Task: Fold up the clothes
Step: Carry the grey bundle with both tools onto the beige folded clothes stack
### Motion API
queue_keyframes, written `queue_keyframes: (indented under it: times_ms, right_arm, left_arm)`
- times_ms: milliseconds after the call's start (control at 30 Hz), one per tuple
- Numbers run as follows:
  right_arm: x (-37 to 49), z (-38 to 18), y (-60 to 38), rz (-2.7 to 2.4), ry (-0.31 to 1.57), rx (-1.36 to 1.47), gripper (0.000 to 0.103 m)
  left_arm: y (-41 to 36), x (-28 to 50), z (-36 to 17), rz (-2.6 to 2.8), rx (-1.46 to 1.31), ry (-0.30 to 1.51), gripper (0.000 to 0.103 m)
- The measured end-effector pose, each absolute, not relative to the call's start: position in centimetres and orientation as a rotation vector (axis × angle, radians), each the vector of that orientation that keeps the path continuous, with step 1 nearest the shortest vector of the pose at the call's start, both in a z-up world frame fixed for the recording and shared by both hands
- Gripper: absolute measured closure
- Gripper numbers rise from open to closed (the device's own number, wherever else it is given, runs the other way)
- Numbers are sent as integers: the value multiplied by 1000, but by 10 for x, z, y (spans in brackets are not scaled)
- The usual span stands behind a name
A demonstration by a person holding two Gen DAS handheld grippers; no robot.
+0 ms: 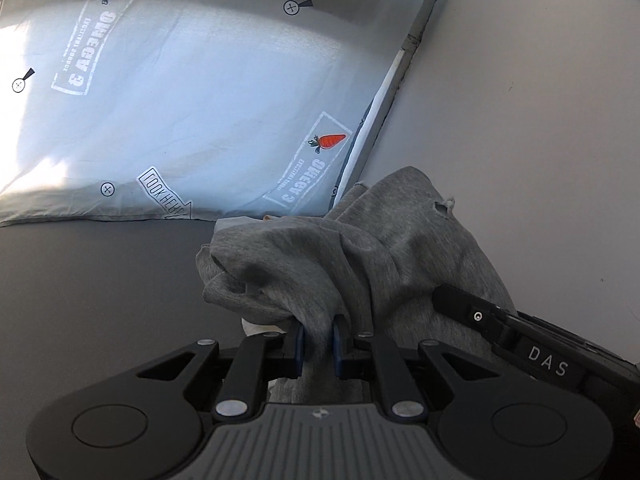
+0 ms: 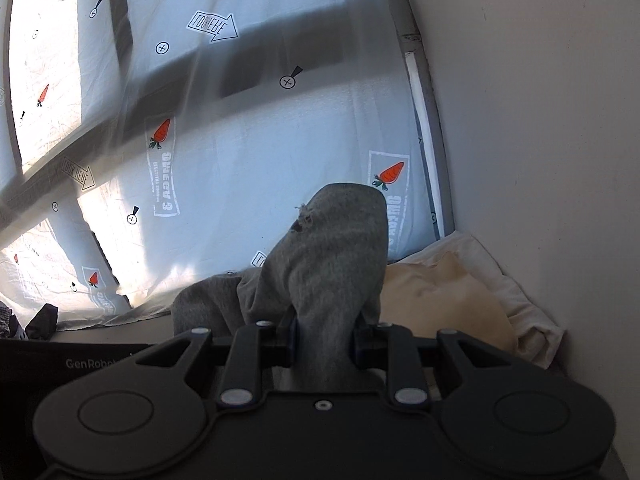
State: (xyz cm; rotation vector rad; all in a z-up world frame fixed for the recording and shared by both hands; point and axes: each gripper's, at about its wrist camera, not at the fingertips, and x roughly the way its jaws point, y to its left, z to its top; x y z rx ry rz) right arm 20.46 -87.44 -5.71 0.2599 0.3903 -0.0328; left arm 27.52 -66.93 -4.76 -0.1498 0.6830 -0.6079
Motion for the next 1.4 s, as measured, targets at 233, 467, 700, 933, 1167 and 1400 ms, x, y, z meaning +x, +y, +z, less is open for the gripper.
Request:
queue_keyframes:
  times_ms: [233, 467, 700, 933, 1167, 1400]
  right_arm:
    - [277, -50, -940, -69, 346, 211, 78]
    - [352, -96, -990, -261, 467, 70, 45]
    - [365, -140, -975, -265, 441, -106, 42]
    - [395, -182, -920, -260, 573, -290, 12]
    - [362, -145, -907, -279, 553, -151, 1]
    - [266, -75, -853, -237, 368, -35, 0]
  left_arm:
    - [-735, 358, -33, -669, -156, 649, 89]
    - [-786, 438, -87, -522, -44, 723, 83]
    - [-776, 467, -142, -411, -15, 842, 79]
    - [-753, 456, -161, -390, 2, 870, 61]
    - [-690, 402, -100, -336, -91, 660, 21]
    - [-622, 312, -24, -284, -88, 436, 0]
